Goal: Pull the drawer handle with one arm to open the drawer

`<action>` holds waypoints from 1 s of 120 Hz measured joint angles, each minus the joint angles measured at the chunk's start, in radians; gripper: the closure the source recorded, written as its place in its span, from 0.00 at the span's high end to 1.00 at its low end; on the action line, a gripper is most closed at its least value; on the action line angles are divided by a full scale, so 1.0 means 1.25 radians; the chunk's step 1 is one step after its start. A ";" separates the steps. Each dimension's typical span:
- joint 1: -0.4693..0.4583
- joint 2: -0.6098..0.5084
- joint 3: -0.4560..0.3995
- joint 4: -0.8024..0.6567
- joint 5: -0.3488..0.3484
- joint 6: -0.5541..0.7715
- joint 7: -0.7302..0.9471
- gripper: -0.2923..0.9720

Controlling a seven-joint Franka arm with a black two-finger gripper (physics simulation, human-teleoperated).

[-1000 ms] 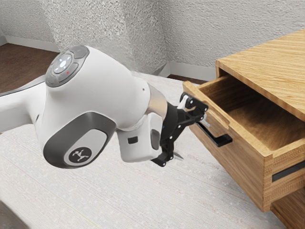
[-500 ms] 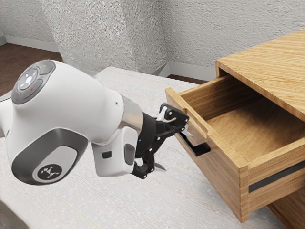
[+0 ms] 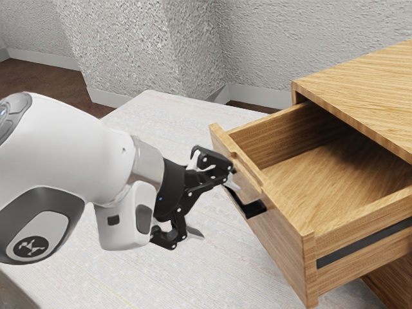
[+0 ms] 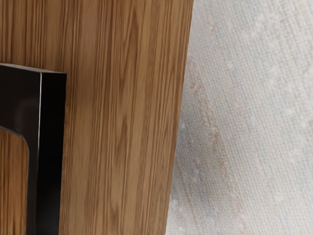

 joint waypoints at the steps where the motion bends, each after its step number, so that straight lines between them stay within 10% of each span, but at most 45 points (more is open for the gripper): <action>1: 0.000 -0.001 0.000 -0.001 0.000 0.000 0.000 0.75; 120: 0.000 -0.145 0.003 -0.106 0.001 -0.055 -0.011 0.77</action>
